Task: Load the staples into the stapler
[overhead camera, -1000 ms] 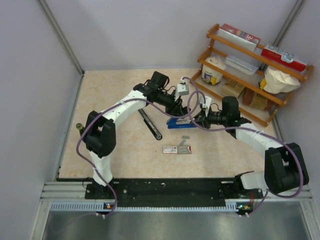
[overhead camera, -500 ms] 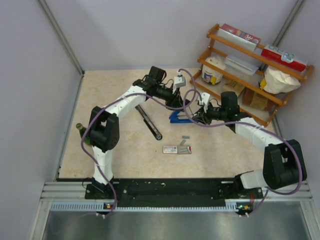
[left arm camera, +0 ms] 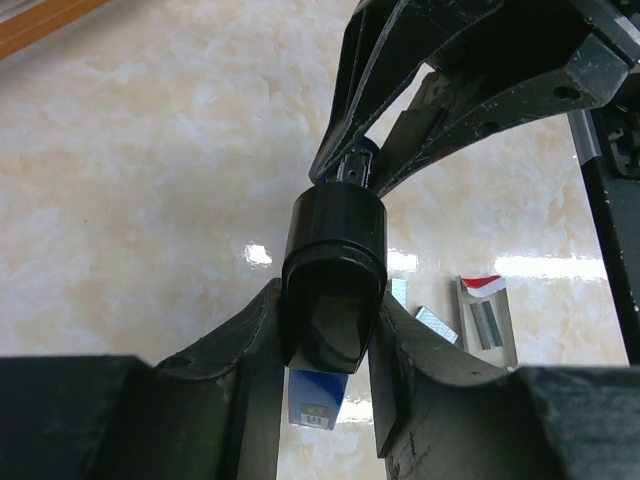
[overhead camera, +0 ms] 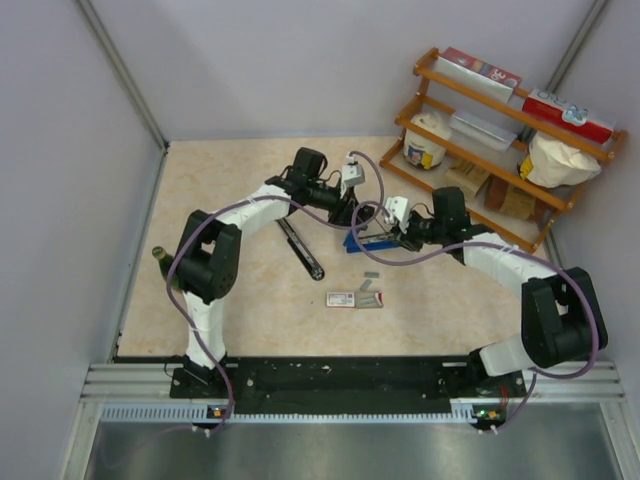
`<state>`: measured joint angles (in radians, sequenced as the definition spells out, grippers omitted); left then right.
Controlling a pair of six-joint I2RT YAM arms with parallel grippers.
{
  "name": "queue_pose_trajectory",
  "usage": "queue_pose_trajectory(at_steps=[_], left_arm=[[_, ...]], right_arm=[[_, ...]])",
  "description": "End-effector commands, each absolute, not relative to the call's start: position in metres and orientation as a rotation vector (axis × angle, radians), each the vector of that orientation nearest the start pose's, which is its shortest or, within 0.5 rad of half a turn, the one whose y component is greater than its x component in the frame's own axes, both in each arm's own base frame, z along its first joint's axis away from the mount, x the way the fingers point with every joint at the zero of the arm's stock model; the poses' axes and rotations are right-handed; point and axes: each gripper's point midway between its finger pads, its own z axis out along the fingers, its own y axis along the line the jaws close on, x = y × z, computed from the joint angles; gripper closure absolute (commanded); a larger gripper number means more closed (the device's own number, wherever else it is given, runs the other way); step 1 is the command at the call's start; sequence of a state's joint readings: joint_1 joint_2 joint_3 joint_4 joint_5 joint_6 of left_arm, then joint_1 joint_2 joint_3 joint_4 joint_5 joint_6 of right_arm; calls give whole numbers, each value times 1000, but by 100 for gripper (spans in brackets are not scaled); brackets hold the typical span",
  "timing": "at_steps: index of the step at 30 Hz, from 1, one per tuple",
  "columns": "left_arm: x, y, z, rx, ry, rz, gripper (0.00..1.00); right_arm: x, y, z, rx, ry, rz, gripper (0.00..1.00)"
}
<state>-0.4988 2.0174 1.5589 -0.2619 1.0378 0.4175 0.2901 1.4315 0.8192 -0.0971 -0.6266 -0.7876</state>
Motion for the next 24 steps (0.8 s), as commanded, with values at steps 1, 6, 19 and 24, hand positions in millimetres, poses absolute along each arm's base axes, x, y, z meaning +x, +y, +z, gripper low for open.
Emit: queue_pose_trajectory(at_steps=[1,6,19,24], left_arm=[[420,-313,195,1194,1601,-967,100],[424,-301,184,1165,1613,-877,100],[446,-267,176,1049,1649,-600,100],[454,-257,167,1006,1694,-528,100]], right_arm=[[331,158,78,-1480,1737,288,100],[335,150,70,-1492,1749,220,100],[334,139,53,-1515,1767,155,100],[334,137,49,-1527,1770,141,100]])
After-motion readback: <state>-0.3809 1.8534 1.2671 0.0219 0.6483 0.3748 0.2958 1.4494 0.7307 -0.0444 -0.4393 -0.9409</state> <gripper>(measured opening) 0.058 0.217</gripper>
